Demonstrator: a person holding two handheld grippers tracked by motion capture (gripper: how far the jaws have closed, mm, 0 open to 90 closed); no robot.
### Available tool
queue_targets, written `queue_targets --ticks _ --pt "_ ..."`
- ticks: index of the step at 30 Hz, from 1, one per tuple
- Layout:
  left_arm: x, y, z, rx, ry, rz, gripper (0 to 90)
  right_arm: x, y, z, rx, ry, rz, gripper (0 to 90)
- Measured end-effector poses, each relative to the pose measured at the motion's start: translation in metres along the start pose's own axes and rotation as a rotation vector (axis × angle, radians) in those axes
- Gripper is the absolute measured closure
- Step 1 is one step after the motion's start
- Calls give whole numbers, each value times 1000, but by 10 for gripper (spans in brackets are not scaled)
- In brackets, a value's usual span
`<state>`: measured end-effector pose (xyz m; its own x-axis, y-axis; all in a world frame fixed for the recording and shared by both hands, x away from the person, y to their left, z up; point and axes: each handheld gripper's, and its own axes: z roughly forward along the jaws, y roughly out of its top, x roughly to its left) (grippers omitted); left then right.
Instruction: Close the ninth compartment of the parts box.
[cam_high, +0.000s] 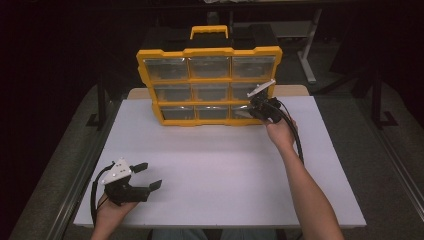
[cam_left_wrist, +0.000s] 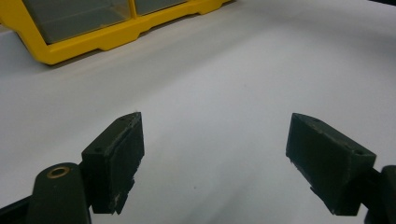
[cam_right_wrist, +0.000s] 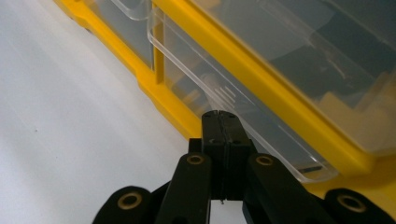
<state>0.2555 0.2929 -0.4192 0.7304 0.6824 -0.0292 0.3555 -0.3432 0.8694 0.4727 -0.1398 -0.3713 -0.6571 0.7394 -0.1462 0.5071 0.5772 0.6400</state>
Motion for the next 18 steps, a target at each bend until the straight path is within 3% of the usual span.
queue_targets --ticks 3,7,14,18 --pt "0 0 0 -1 0 -2 189 -2 -2 0 -9 18 14 883" --pt "0 0 0 1 1 -4 189 -4 -6 -3 -34 109 59 872" --pt "-1 0 1 -2 0 -9 189 -8 -16 -13 -72 209 108 821" --pt "0 -1 2 2 -1 -15 189 -15 -24 -21 -106 275 161 791"
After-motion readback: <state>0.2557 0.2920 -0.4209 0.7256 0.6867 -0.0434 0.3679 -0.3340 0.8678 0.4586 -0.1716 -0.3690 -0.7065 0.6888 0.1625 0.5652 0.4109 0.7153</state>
